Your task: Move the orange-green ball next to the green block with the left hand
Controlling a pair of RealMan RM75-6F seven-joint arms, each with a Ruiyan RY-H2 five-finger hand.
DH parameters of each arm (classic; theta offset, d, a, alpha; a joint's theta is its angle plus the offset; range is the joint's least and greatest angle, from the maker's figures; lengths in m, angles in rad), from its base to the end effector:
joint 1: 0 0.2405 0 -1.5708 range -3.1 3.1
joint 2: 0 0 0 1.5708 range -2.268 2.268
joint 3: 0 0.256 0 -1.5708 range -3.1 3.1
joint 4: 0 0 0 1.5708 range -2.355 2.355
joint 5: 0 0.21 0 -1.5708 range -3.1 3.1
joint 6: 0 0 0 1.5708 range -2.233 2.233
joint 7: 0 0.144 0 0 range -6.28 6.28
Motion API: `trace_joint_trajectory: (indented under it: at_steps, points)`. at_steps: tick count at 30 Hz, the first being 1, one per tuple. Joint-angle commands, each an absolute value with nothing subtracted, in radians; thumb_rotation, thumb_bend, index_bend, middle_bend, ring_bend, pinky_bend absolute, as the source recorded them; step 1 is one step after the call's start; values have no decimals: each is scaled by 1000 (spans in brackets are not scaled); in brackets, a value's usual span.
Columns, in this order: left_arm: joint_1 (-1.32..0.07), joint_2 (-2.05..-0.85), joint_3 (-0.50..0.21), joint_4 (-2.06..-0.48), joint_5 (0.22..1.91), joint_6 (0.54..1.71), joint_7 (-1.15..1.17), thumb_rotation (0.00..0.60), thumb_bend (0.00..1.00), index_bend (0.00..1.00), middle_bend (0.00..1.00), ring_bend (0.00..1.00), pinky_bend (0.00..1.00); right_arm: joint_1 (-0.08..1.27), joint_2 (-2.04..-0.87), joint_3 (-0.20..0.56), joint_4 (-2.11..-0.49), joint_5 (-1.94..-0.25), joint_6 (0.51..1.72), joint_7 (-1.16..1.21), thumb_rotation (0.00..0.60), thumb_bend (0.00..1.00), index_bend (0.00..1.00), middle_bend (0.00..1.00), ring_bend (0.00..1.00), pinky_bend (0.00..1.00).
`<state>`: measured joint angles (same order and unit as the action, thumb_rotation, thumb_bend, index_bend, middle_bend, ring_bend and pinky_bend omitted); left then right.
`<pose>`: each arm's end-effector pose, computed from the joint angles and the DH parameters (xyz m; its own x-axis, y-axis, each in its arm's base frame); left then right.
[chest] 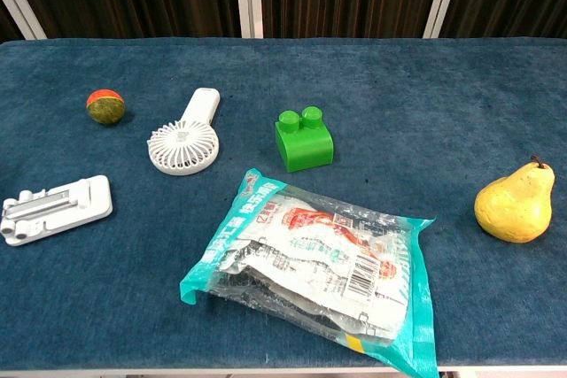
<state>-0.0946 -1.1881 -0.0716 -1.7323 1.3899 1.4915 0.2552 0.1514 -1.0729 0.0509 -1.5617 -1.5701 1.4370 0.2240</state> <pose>-0.2911 0.1851 0.1356 0.4454 0.0077 0.8953 0.8924 0.0768 -0.4447 -0.3056 -0.2026 0.1691 0.2864 -0.0377 0.9574 -0.9518 -0.1255 0.2798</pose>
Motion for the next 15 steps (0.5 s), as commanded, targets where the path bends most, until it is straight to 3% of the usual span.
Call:
trace_joint_trajectory:
  at_steps: [1,7,11,15]
  points:
    - [-98,-1190,-72,-1735,1390,1487,260,600,6,50,37,0,57,151,-1072,50,-1562,-1568,1436,227,600,130,39,129,4,133]
    - [-162,-1186,-110,-1740,1406,1433,263,600,6,63,37,0,57,146,-1064,52,-1560,-1569,1448,233,600,131,39,130,4,133]
    - [-278,-1191,-182,-1720,1387,1304,192,600,9,76,66,17,83,150,-1062,54,-1564,-1589,1463,230,600,130,41,130,4,133]
    - [-410,-1214,-251,-1651,1297,1124,150,600,38,137,139,83,189,156,-1061,54,-1570,-1594,1457,220,600,130,49,130,4,133]
